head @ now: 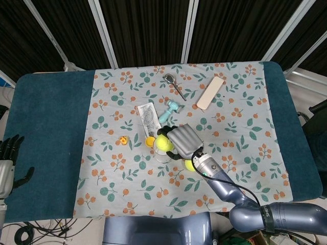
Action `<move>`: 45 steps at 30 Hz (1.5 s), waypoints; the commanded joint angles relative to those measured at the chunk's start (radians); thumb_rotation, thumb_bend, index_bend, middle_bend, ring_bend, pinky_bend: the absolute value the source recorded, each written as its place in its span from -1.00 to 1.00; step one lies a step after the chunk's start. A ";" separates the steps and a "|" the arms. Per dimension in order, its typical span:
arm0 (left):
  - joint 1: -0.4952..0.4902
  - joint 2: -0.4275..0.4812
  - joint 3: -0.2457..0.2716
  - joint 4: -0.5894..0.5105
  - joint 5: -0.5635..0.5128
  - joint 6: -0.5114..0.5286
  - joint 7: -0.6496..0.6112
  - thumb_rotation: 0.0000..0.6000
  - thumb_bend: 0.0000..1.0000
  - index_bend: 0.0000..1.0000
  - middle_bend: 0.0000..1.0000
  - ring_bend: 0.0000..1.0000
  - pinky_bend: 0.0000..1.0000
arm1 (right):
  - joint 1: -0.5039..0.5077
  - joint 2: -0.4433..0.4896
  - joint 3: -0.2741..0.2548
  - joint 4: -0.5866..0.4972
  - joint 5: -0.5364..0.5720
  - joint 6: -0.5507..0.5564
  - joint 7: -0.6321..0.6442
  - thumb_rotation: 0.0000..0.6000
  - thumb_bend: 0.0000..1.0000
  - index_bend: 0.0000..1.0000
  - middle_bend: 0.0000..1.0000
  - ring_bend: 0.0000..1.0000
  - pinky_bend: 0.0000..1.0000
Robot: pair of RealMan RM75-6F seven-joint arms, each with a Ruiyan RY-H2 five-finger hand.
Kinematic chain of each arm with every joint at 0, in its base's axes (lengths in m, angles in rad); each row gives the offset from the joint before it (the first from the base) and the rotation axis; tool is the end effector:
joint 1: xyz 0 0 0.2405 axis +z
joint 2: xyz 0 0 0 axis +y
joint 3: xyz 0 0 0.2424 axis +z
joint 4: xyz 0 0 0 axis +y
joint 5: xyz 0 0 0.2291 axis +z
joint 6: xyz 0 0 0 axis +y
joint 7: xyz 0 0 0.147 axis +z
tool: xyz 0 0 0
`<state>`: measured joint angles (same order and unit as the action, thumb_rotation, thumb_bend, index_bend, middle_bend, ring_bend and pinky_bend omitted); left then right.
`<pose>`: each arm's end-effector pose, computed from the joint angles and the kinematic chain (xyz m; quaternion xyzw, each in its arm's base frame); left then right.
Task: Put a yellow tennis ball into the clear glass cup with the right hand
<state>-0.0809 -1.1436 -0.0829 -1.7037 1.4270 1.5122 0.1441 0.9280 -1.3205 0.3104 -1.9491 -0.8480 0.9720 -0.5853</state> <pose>-0.2901 0.1885 0.1312 -0.5686 -0.3829 -0.3825 0.6195 -0.0107 -0.3218 0.0226 0.7671 -0.3428 0.4166 0.3472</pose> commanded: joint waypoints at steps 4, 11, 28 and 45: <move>0.000 0.000 0.000 0.000 -0.001 0.000 0.001 1.00 -0.39 -0.94 -0.94 -1.00 -1.00 | 0.020 -0.024 -0.013 0.025 -0.012 -0.004 0.020 1.00 -0.26 0.02 -0.15 0.14 0.23; -0.001 0.000 -0.001 0.000 -0.002 -0.001 0.000 1.00 -0.39 -0.94 -0.94 -1.00 -1.00 | 0.033 -0.036 -0.025 0.041 -0.017 -0.010 0.045 1.00 -0.76 -0.83 -0.76 -0.34 0.04; -0.001 -0.001 -0.001 0.003 -0.006 -0.001 0.008 1.00 -0.39 -0.94 -0.94 -1.00 -1.00 | -0.002 0.039 -0.042 -0.012 -0.064 0.068 0.079 1.00 -0.81 -1.00 -0.95 -0.50 -0.13; 0.000 -0.004 -0.002 -0.001 -0.002 0.006 0.017 1.00 -0.39 -0.94 -0.94 -1.00 -1.00 | -0.403 0.310 -0.321 -0.110 -0.433 0.506 -0.006 1.00 -0.78 -1.00 -0.96 -0.60 -0.50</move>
<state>-0.0813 -1.1476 -0.0847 -1.7043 1.4249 1.5176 0.1606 0.6296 -1.0409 0.0778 -2.0687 -1.1819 1.3802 -0.5899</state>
